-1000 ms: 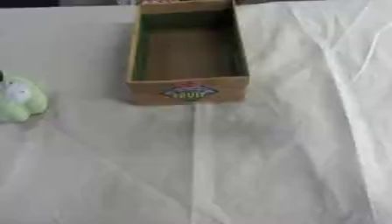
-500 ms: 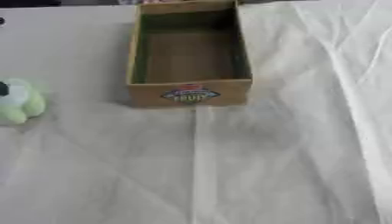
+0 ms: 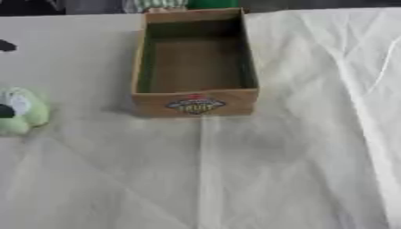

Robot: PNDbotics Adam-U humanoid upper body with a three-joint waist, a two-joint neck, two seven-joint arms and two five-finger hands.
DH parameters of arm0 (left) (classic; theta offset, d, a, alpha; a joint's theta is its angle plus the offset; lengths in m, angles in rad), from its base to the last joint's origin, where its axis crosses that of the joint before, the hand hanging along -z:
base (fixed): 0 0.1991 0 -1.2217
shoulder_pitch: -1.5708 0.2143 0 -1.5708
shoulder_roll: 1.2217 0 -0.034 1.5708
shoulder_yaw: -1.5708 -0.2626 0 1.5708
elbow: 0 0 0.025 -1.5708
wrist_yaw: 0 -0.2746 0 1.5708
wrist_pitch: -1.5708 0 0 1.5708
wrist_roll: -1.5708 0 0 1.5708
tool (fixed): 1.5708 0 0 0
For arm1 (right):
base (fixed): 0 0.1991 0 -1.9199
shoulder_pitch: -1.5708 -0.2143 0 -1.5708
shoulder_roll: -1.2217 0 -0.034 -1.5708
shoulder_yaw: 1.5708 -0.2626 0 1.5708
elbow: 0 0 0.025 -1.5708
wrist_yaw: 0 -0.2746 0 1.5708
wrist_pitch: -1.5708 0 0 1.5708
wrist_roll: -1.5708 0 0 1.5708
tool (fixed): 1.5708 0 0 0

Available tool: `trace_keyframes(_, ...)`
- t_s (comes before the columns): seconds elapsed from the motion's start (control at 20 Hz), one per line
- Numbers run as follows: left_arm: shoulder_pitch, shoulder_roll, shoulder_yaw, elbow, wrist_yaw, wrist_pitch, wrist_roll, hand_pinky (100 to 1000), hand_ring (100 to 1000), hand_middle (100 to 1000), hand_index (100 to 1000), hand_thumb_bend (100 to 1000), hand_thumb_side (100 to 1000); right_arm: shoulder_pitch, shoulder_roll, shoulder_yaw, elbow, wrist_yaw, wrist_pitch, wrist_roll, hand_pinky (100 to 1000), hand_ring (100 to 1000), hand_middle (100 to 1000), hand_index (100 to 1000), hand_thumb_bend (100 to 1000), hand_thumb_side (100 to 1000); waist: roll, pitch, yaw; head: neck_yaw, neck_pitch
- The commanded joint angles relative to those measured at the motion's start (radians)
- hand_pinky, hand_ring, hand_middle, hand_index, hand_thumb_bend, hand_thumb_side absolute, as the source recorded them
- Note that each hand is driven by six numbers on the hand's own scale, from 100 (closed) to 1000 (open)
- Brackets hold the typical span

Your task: Pick up objects on the table and place them in the box.

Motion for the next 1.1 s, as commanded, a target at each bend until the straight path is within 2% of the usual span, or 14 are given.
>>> trace_keyframes(0.05, -0.025, 0.037, -0.018, 0.042, -0.007, 0.009, 0.003, 723, 864, 877, 1000, 682, 682, -0.011, -0.031, -0.006, -0.014, -0.002, -0.002, 0.005, 842, 736, 751, 887, 100, 576, -0.001, -0.025, -0.002, 0.004, -0.002)
trace_keyframes(0.45, -0.070, 0.011, -0.065, 0.172, -0.058, 0.009, -0.016, 682, 853, 881, 1000, 672, 689, -0.011, -0.027, -0.004, -0.014, -0.006, -0.002, 0.008, 843, 733, 748, 887, 100, 576, -0.002, -0.028, -0.006, 0.007, 0.000)
trace_keyframes(0.9, -0.097, -0.018, -0.097, 0.291, -0.151, -0.007, -0.021, 690, 855, 885, 1000, 676, 696, -0.011, -0.025, -0.004, -0.014, -0.008, -0.002, 0.007, 844, 732, 747, 887, 100, 575, -0.005, -0.027, -0.013, 0.014, -0.005)
trace_keyframes(1.0, -0.101, -0.026, -0.101, 0.316, -0.167, -0.006, -0.012, 687, 850, 876, 1000, 672, 700, -0.011, -0.024, -0.004, -0.014, -0.008, -0.002, 0.008, 844, 732, 747, 887, 100, 575, -0.006, -0.027, -0.014, 0.015, -0.005)
trace_keyframes(1.1, -0.105, -0.033, -0.105, 0.338, -0.177, -0.007, -0.002, 674, 823, 813, 1000, 672, 699, -0.011, -0.023, -0.004, -0.014, -0.008, -0.002, 0.009, 844, 732, 747, 887, 100, 575, -0.006, -0.026, -0.015, 0.016, -0.005)
